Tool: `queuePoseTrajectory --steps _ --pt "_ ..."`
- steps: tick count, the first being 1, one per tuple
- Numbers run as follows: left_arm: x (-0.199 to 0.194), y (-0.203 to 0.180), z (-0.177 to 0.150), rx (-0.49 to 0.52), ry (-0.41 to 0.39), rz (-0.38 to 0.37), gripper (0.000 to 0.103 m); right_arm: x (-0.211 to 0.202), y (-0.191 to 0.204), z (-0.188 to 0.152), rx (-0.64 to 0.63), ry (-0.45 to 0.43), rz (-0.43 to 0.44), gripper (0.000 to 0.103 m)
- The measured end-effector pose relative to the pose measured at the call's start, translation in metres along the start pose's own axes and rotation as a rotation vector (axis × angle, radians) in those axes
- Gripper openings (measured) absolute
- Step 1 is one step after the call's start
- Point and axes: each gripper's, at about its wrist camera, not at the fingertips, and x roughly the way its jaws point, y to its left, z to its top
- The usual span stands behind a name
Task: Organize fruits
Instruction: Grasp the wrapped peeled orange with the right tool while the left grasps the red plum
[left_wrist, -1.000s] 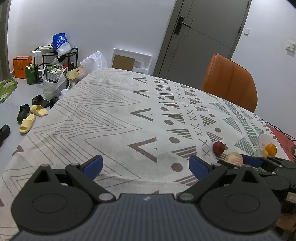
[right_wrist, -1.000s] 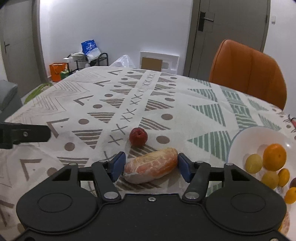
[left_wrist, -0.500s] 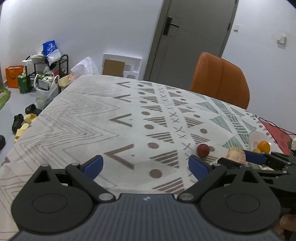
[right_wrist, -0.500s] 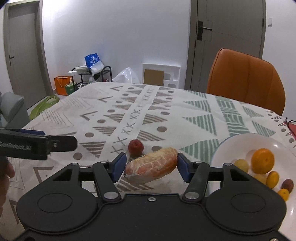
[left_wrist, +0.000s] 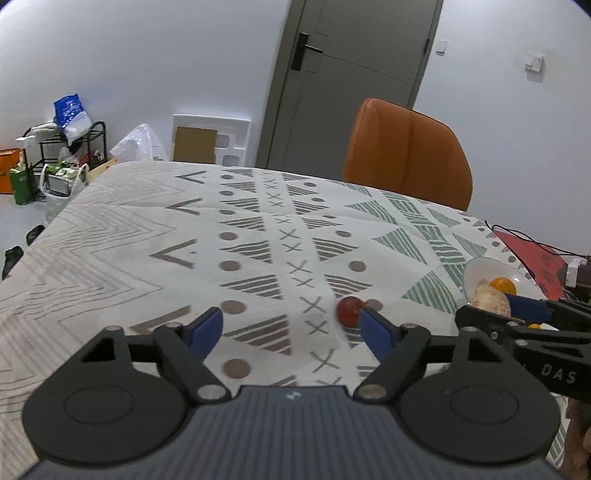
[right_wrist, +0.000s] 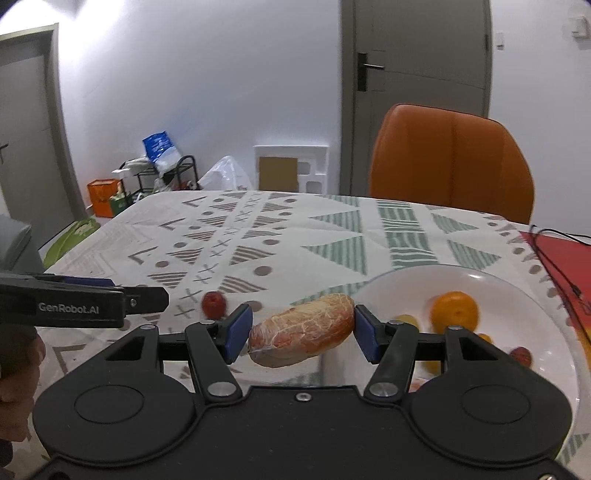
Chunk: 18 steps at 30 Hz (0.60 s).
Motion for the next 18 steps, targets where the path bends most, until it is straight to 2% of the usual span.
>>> queuePoseTrajectory --steps 8,10,18 --pt "0.014 -0.023 0.001 0.033 0.011 -0.03 0.062 -0.013 -0.027 -0.007 0.045 -0.014 -0.045 0.057" --pt "0.019 -0.027 0.001 0.037 0.009 -0.027 0.061 -0.017 -0.035 -0.009 0.058 -0.019 -0.058 0.057" --pt "0.042 -0.041 0.001 0.058 0.032 -0.01 0.043 -0.033 -0.066 -0.017 0.105 -0.031 -0.108 0.057"
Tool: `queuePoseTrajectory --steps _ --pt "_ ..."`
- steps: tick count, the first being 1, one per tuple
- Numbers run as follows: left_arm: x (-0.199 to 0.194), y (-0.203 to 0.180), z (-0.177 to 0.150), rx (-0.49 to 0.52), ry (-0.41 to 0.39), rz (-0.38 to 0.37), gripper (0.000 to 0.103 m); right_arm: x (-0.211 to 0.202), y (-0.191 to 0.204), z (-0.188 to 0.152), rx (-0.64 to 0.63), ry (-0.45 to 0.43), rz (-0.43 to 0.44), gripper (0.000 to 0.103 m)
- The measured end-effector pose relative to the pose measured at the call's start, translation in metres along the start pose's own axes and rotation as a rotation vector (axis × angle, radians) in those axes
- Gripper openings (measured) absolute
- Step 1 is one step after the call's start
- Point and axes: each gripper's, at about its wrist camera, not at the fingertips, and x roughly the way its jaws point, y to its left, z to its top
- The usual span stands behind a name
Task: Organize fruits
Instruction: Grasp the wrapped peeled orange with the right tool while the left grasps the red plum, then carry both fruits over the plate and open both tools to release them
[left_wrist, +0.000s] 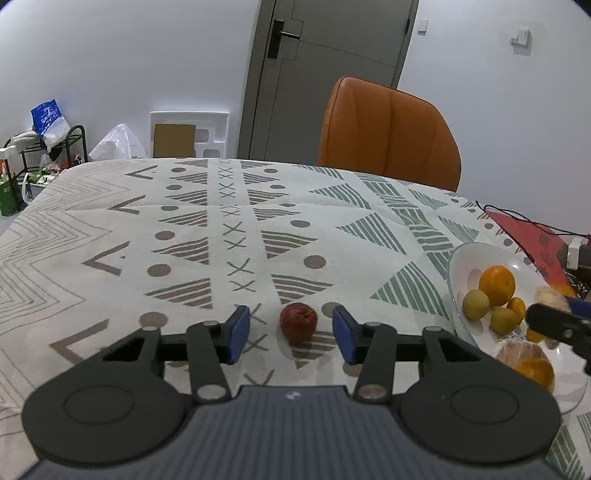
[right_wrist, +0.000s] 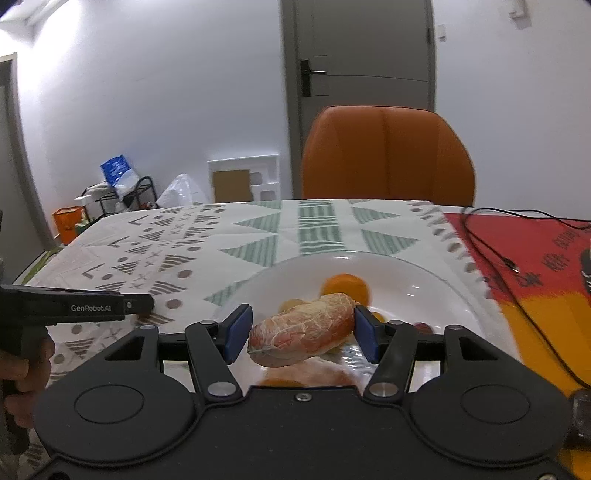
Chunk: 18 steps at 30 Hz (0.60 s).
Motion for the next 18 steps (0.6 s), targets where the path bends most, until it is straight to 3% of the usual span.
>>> queuePoseTrajectory --steps 2,5,18 --pt "0.006 -0.004 0.0 0.009 0.014 0.008 0.022 -0.003 -0.008 -0.002 0.013 -0.003 -0.012 0.057" --pt "0.008 -0.01 0.0 0.021 0.023 0.025 0.021 -0.008 -0.019 -0.006 0.034 -0.007 -0.028 0.057" --pt "-0.021 -0.057 0.007 0.076 -0.043 -0.079 0.021 -0.022 -0.051 -0.02 0.083 -0.018 -0.06 0.057"
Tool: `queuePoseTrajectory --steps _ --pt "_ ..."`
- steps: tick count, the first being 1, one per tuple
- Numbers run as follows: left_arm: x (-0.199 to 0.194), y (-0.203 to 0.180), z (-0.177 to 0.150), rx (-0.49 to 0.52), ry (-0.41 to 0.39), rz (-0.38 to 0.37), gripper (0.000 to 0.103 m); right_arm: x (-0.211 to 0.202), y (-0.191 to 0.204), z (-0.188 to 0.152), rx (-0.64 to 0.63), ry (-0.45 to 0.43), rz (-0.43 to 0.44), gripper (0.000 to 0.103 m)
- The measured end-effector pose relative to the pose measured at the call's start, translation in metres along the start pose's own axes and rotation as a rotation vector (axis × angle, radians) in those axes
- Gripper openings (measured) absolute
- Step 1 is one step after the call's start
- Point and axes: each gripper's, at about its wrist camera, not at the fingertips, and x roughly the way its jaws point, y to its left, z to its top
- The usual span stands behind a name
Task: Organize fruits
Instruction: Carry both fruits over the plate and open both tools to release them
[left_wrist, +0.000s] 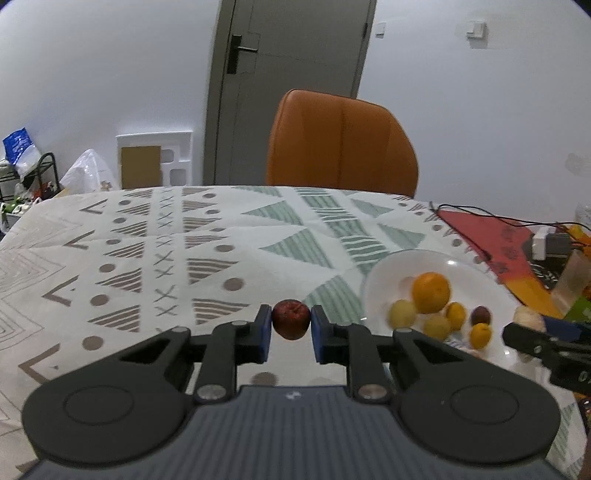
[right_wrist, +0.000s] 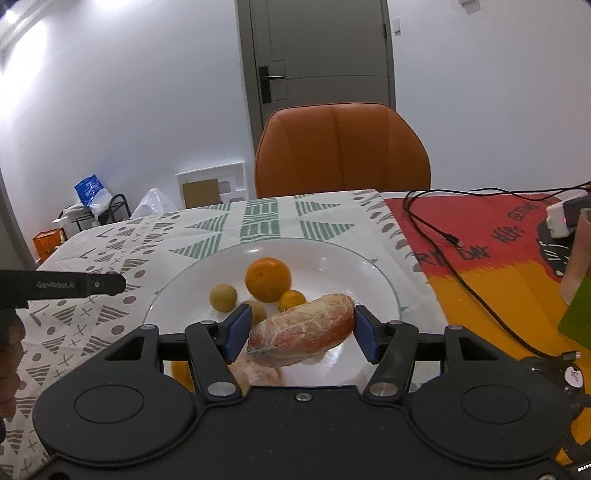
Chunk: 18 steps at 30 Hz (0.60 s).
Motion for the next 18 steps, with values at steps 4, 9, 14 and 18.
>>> queuePoseTrajectory --steps 4,9,14,18 --pt "-0.003 -0.017 0.002 0.014 -0.012 -0.025 0.021 -0.004 -0.008 -0.002 0.015 -0.007 -0.007 0.057" --pt "-0.004 -0.036 0.003 0.04 -0.014 -0.053 0.021 -0.008 -0.015 -0.003 0.022 -0.012 -0.032 0.065" --pt "-0.004 -0.051 0.003 0.065 -0.014 -0.072 0.021 -0.017 -0.022 -0.004 0.039 -0.031 -0.024 0.069" --pt "-0.003 -0.061 0.002 0.078 -0.005 -0.087 0.021 -0.021 -0.028 -0.007 0.056 -0.031 -0.014 0.069"
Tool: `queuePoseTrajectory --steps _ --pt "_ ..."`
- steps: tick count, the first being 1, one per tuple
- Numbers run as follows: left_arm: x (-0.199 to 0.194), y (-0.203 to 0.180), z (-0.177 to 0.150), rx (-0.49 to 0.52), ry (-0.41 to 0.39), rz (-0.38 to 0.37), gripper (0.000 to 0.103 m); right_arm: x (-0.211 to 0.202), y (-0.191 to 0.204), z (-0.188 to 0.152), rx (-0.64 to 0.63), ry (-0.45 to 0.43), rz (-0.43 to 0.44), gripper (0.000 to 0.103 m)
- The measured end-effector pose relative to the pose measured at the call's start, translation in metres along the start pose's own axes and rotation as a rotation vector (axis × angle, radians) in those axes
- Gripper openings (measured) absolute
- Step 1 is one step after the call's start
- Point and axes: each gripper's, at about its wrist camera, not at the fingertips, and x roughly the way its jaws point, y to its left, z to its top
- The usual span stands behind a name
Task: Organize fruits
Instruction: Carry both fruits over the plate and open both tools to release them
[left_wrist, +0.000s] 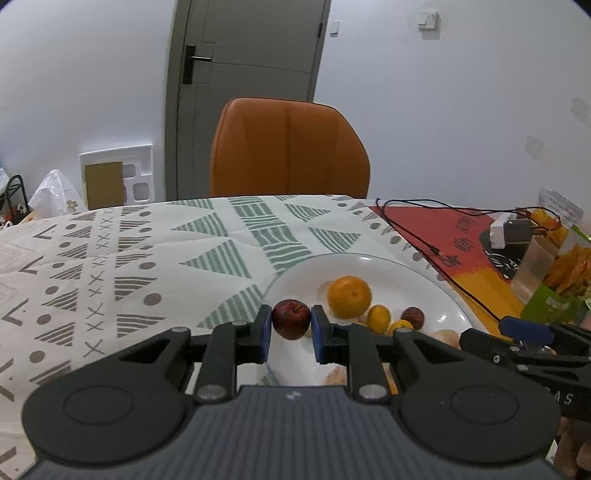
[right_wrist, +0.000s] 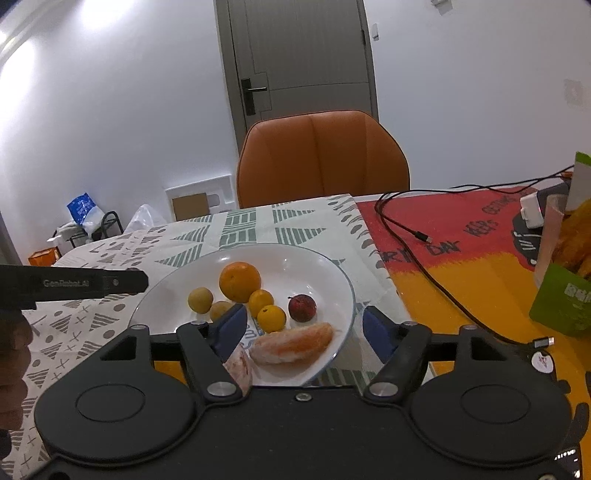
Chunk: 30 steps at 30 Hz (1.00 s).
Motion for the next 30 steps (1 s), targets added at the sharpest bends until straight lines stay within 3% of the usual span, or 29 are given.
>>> queuePoseTrajectory --steps 8,12,20,26,30 --pt "-0.004 -0.002 -0.001 0.0 0.012 0.018 0.026 -0.002 -0.001 -0.004 0.024 0.001 0.027 0.069" --pt "-0.011 0.004 -0.004 0.0 0.015 0.049 0.034 -0.001 0.006 -0.008 0.023 0.009 0.047 0.069" --pt "-0.035 0.017 -0.007 -0.008 -0.018 0.096 0.067 -0.009 0.022 -0.006 0.02 0.01 0.09 0.071" --pt "-0.049 0.029 -0.01 -0.034 -0.014 0.112 0.084 -0.015 0.034 -0.007 0.007 0.011 0.094 0.073" --pt "-0.061 0.035 -0.012 -0.041 -0.025 0.133 0.094 -0.02 0.041 -0.007 -0.002 0.006 0.102 0.08"
